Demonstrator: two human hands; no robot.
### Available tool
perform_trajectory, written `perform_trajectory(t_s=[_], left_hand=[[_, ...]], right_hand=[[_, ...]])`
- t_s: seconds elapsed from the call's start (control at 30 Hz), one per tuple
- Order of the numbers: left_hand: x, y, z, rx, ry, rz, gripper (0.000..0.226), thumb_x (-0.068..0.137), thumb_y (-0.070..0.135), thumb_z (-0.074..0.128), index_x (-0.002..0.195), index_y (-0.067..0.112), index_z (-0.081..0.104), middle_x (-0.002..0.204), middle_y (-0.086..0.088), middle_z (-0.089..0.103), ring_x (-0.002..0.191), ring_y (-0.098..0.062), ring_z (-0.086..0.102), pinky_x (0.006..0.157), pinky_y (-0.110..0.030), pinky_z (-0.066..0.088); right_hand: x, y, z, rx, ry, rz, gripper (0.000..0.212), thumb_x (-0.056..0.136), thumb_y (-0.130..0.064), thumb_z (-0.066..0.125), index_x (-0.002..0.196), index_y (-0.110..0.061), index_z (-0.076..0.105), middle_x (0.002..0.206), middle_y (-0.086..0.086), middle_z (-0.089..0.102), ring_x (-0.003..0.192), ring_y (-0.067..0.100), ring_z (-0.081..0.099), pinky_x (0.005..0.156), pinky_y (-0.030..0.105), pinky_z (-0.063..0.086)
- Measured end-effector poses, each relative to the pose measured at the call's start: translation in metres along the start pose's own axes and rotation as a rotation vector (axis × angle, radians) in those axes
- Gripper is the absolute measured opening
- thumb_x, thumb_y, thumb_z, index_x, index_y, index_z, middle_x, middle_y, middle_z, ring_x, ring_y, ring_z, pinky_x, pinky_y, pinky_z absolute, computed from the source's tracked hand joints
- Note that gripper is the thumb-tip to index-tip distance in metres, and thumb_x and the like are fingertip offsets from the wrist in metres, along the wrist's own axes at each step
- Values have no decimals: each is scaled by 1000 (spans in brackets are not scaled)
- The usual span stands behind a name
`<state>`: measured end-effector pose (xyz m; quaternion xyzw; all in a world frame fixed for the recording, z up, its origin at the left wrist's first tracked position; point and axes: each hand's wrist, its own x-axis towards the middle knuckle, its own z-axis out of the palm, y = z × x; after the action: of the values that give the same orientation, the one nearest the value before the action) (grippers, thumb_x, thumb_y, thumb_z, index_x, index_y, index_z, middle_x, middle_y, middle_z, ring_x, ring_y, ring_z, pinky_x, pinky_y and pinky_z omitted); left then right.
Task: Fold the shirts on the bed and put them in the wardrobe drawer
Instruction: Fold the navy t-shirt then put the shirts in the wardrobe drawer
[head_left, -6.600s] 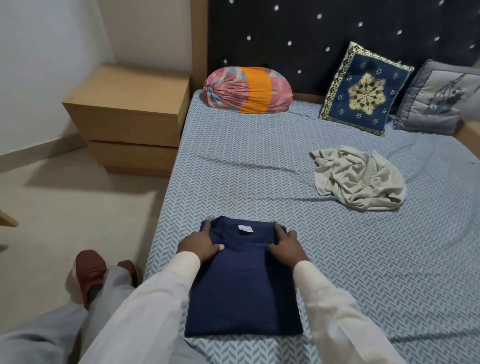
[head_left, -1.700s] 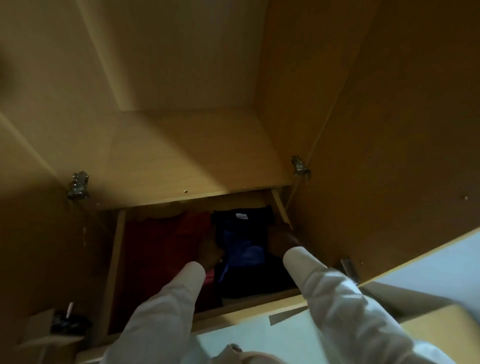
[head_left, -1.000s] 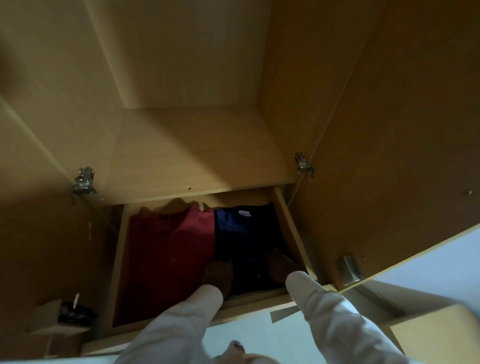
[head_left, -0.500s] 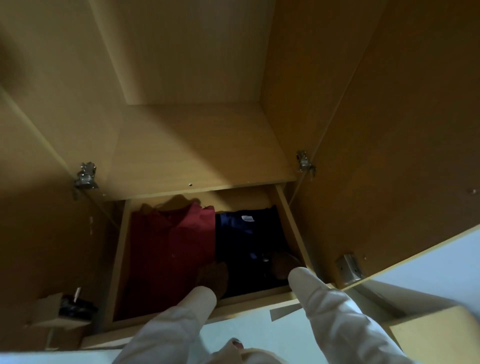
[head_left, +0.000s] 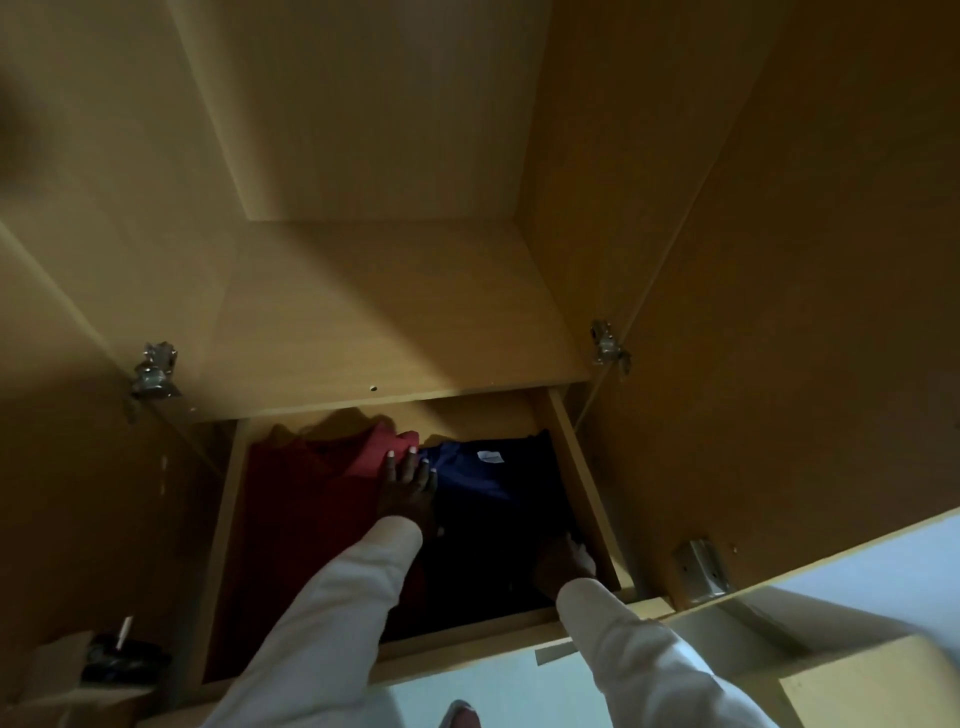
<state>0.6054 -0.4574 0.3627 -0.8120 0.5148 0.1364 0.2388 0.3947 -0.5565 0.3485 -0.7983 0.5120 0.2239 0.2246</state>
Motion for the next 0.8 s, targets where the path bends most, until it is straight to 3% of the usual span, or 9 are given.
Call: perform_trajectory(t_s=[0.2,0.3,0.37,0.5,0.6,0.7,0.8], left_hand=[[3,-1,3,-54,33,12,97,87,64,50,155,9,8,163,-13,1,147,-39,-13,115,-61,-10],[1,1,0,-196,122,11,85,88,59,51,153,12,23,162,-11,10,149,-36,-5,118,-57,-5],[-3,5,0,-386,203,11,73,88,54,52,146,13,36,157,-12,25,147,-35,10,118,-53,6],[-40,37,-7,-871,327,35,41,87,37,58,120,13,59,126,-9,58,122,-30,51,99,-37,42],[-89,65,-11,-1030,386,111,29,90,27,64,114,12,66,117,-8,65,110,-24,60,92,-32,48],[-142,84,-3,-1155,436,220,17,89,22,64,105,20,69,102,3,69,93,-13,65,84,-27,51],[-187,96,18,-1191,419,317,18,88,17,62,103,24,69,100,11,68,88,-5,64,79,-22,52]], right_hand=[[-14,4,-3,60,71,-33,58,98,-38,50,148,-12,35,150,11,40,137,30,40,110,39,36],[-25,6,-13,124,80,-113,53,92,-40,57,138,-14,49,136,11,54,128,30,50,106,40,43],[-38,7,-23,183,99,-184,49,88,-39,65,129,-15,55,123,9,63,118,30,58,97,36,49],[-85,16,-26,280,257,-361,48,88,-37,64,133,-24,51,125,1,62,112,23,61,89,30,51],[-126,28,-8,369,452,-438,45,90,-31,63,133,-27,53,127,-4,61,111,16,61,87,23,51],[-165,40,20,486,623,-382,40,88,-28,61,128,-25,59,115,-6,64,105,13,62,89,31,54],[-204,47,57,632,656,-273,34,84,-31,56,118,-28,63,106,-9,65,95,9,64,83,34,55]])
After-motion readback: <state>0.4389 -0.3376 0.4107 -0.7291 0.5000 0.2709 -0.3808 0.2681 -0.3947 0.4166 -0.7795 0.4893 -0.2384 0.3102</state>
